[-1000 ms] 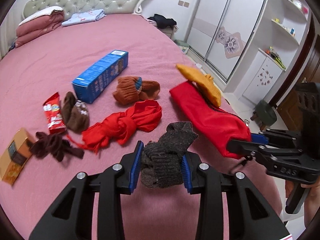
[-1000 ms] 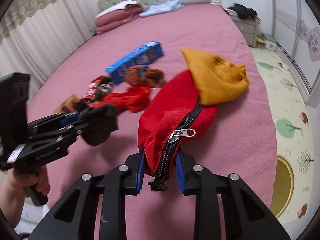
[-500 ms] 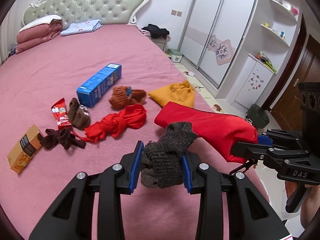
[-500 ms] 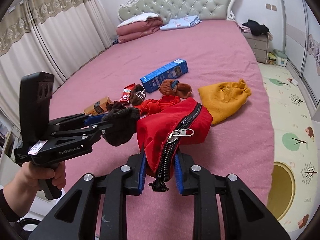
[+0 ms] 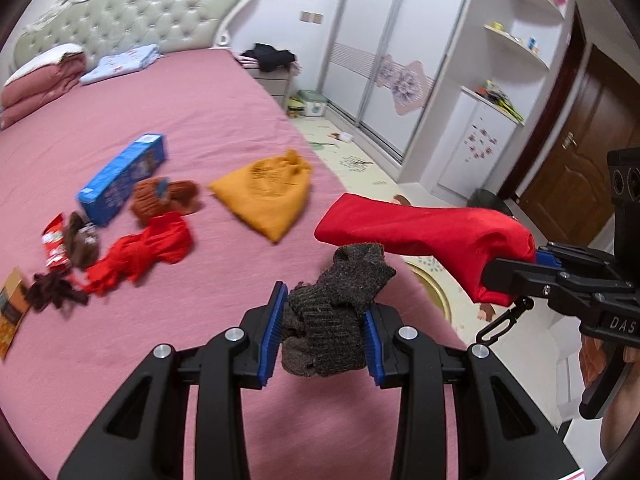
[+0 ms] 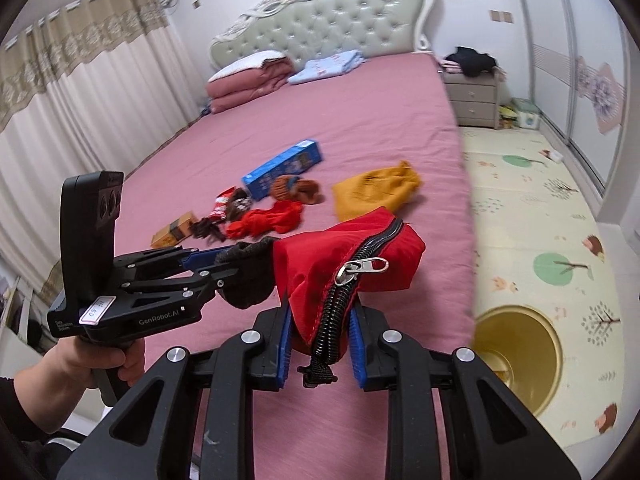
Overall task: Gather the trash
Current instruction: 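Carry the sock and red pouch to the yellow bin and release both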
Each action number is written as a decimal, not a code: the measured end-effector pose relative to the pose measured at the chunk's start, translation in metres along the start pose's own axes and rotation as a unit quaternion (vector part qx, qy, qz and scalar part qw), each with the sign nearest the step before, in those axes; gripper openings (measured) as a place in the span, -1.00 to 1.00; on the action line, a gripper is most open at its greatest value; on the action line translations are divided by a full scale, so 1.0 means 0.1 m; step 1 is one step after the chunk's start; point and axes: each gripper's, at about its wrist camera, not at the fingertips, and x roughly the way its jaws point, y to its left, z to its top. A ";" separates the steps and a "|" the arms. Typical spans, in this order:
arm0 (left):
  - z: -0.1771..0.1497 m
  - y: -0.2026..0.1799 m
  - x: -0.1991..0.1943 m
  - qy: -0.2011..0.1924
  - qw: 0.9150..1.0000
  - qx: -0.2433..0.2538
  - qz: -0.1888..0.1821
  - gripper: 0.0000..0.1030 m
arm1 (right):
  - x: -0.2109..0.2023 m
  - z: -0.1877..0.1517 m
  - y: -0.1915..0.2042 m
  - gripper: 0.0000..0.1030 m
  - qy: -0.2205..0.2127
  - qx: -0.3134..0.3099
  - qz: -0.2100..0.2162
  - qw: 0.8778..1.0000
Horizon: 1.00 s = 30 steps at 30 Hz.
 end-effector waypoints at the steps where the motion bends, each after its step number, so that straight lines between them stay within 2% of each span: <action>1: 0.02 -0.08 0.05 0.004 1.000 0.006 -0.005 -0.31 | -0.03 -0.02 -0.06 -0.55 0.000 0.005 -0.005 1.000; 8: 0.14 -0.56 0.44 0.030 0.998 0.035 -0.047 -0.31 | -0.23 -0.19 -0.61 -0.55 -0.002 0.046 -0.062 0.997; 14: 0.21 -1.02 0.89 0.065 0.993 0.060 -0.084 -0.31 | -0.35 -0.37 -1.13 -0.55 0.006 0.094 -0.101 0.990; 18: 0.24 -1.28 1.24 0.093 0.988 0.066 -0.105 -0.31 | -0.32 -0.54 -1.50 -0.55 0.030 0.123 -0.124 0.984; 25: 0.28 -1.60 1.68 0.117 0.983 0.077 -0.122 -0.28 | -0.22 -0.72 -1.86 -0.53 0.058 0.139 -0.141 0.978; 28: 0.33 -1.68 1.81 0.120 0.982 0.074 -0.129 -0.04 | -0.18 -0.72 -1.95 -0.37 0.062 0.134 -0.146 0.978; 29: 0.35 -1.69 1.84 0.119 0.982 0.073 -0.124 0.28 | -0.18 -0.72 -1.99 -0.25 0.061 0.133 -0.155 0.977; 30: 0.37 -1.70 1.85 0.116 0.983 0.071 -0.123 0.67 | -0.19 -0.71 -2.03 -0.01 0.057 0.135 -0.165 0.975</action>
